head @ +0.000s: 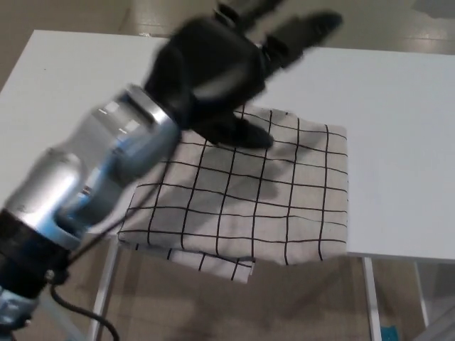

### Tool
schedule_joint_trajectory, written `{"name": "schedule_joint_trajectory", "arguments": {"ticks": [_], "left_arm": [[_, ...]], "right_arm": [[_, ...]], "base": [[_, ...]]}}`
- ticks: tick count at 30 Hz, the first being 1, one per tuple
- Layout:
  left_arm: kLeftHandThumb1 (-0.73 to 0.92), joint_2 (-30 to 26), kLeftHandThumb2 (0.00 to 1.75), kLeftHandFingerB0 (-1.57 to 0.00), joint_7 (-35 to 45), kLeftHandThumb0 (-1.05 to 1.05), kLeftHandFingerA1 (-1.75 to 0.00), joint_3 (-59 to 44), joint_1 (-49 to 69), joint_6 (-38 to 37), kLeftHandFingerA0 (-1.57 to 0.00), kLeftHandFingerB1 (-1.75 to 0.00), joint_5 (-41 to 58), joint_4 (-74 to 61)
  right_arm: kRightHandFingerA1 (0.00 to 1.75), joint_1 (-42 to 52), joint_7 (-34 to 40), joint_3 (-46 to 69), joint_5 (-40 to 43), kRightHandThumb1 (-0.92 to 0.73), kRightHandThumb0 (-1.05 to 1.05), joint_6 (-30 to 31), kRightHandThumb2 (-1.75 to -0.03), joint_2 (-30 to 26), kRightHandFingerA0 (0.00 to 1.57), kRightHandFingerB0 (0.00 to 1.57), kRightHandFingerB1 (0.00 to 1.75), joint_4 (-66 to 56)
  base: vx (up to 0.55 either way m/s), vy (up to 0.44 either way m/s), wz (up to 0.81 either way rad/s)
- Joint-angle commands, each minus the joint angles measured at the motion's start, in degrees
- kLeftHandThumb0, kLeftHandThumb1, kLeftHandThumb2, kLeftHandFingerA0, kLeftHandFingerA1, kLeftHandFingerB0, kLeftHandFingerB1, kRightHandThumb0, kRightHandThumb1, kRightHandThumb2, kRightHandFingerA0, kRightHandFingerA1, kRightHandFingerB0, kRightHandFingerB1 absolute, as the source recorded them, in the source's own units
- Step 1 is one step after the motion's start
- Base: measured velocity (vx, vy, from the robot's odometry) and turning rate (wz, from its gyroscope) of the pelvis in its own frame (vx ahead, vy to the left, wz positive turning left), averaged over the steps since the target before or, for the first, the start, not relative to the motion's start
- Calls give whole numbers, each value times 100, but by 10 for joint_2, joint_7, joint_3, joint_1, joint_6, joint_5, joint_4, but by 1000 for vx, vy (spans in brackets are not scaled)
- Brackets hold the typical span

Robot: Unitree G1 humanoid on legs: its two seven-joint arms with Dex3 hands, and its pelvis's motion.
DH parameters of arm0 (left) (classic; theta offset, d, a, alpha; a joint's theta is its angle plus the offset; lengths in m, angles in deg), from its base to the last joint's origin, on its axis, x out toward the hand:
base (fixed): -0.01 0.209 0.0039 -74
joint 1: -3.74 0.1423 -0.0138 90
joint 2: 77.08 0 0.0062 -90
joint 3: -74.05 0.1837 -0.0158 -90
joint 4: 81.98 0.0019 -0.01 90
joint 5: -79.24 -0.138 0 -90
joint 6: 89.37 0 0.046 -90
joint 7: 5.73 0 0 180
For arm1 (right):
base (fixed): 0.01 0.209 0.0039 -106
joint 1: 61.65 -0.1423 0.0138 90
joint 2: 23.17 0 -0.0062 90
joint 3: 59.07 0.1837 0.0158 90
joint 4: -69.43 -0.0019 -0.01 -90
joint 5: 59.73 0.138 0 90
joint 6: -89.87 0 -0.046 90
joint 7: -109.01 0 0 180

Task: Use the left hand to fold a white towel with checkered patterns in half.

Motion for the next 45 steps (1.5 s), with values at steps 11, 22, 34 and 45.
{"name": "schedule_joint_trajectory", "arguments": {"ticks": [11,22,34,45], "left_arm": [[44,-168,74,-29,440,-70,-38,-635,389,117,-21,-41,828,-413],[41,-82,74,-43,613,-70,-46,-638,758,108,-50,-42,961,-407],[42,-60,78,-55,776,-80,-50,-685,857,177,-65,-45,939,-223],[42,-65,83,-56,690,-74,-62,-459,753,54,-84,-48,634,109]], "right_arm": [[41,22,-2,9,13,-78,-42,28,-63,2,37,53,53,18],[46,53,-4,21,20,-78,-36,-5,-63,-9,40,55,55,1],[43,30,-7,38,42,-77,-36,15,-62,-14,41,55,55,-29],[44,51,-20,27,39,-77,-36,12,-62,-1,42,54,55,-17]], "base": [[0,0,0],[0,0,0],[0,0,0],[0,0,0]]}}
